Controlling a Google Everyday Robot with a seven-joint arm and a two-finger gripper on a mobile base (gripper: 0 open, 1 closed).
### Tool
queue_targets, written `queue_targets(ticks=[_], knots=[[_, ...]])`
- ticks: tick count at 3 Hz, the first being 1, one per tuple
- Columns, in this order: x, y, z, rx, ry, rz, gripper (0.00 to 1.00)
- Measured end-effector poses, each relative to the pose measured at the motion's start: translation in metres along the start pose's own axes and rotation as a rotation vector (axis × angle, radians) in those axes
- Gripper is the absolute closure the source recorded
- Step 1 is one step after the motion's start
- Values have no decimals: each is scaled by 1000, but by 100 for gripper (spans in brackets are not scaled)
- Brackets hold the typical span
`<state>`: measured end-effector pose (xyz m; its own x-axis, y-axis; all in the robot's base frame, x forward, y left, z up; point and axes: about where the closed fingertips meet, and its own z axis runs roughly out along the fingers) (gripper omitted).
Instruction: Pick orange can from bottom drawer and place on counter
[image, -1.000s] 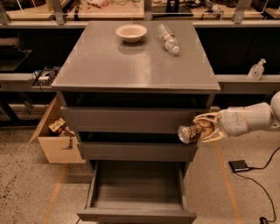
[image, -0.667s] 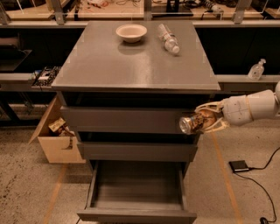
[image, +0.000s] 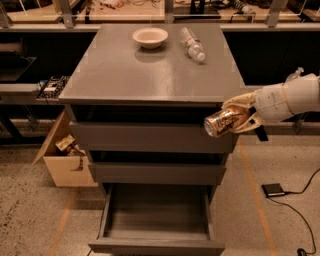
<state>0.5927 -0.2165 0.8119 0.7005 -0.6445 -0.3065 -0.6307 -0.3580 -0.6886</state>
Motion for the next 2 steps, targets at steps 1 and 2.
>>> queue_targets(ticks=[1,2], knots=[[-17,-29,-14,-4,47,-77,100],[-27,-57,-19,-2,13,-118,100]])
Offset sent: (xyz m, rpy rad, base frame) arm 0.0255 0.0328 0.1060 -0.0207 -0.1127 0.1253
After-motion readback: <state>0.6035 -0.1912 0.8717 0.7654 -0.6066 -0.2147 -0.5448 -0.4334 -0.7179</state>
